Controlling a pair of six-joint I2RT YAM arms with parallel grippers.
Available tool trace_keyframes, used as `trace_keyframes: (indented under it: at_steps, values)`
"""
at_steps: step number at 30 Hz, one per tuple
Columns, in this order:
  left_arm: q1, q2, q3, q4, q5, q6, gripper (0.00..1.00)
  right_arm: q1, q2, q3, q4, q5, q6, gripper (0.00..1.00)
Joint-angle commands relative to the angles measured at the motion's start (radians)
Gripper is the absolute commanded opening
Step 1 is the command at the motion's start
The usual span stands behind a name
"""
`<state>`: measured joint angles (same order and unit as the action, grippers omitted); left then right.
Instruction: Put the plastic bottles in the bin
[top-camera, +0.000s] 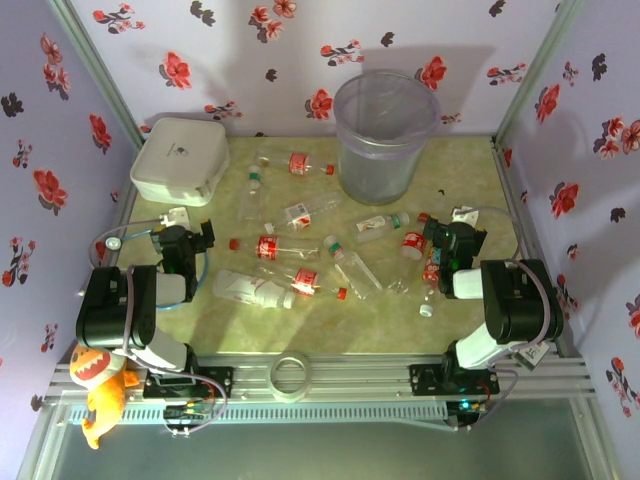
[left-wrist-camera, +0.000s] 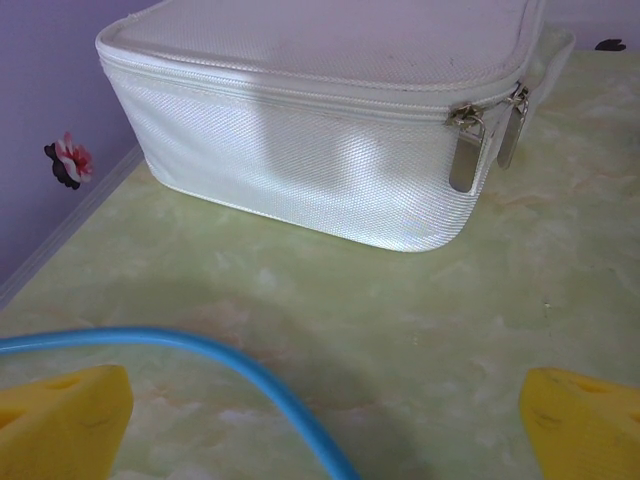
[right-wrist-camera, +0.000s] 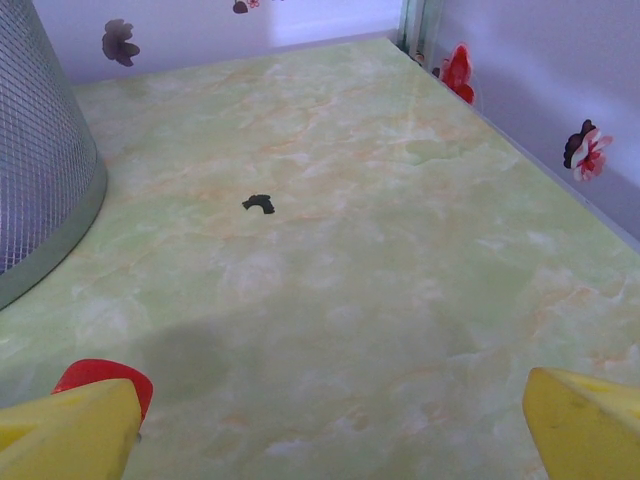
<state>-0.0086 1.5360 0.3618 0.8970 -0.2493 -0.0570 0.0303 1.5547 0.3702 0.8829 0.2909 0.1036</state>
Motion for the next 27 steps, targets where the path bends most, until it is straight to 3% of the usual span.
trace_keyframes:
  at_steps: [1,4,10,14,17,22,27]
  values:
    - [-0.004,-0.071,0.057,-0.114,0.012,-0.001,1.0,-0.018,-0.048,0.037,-0.099,-0.005,0.039,0.99]
    - [-0.004,-0.226,0.096,-0.297,-0.029,-0.025,1.0,-0.008,-0.057,0.015,-0.023,0.016,0.019,0.99]
    - [-0.016,-0.467,0.253,-0.754,-0.06,-0.155,1.0,-0.007,-0.387,0.309,-0.755,0.125,0.036,0.99]
    - [-0.041,-0.511,0.407,-1.062,-0.086,-0.211,1.0,-0.005,-0.389,0.567,-1.356,0.159,0.198,0.99]
    - [-0.059,-0.498,0.511,-1.265,-0.073,-0.269,1.0,0.008,-0.38,0.665,-1.64,0.13,0.271,0.99]
    - [-0.13,-0.449,0.576,-1.426,0.01,-0.361,0.98,0.021,-0.397,0.674,-1.885,-0.038,0.337,0.94]
    - [-0.235,-0.372,0.591,-1.417,0.045,-0.435,0.96,0.028,-0.373,0.603,-1.898,-0.169,0.36,0.88]
